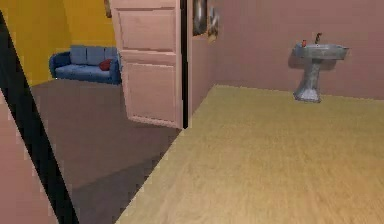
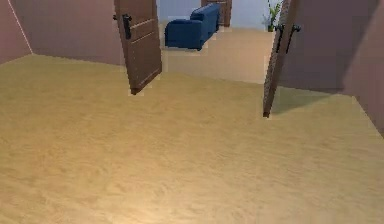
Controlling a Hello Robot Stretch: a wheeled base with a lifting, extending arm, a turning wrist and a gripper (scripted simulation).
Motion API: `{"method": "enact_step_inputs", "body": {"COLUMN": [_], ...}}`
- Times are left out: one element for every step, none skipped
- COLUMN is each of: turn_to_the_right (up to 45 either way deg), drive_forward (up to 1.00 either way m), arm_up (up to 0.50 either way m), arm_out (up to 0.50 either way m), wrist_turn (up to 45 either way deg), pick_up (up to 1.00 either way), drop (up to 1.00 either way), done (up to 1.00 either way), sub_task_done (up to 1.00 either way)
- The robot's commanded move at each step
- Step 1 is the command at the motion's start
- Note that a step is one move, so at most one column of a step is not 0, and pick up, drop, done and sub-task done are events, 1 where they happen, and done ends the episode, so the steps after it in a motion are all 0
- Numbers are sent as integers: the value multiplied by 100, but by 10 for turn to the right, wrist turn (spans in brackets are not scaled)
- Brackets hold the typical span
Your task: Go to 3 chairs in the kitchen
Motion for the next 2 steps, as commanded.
{"method": "enact_step_inputs", "body": {"turn_to_the_right": [0, -240], "drive_forward": [85, 0], "arm_up": [0, 0], "arm_out": [0, 0], "wrist_turn": [0, 0], "pick_up": [0, 0], "drop": [0, 0], "done": [0, 0], "sub_task_done": [0, 0]}}
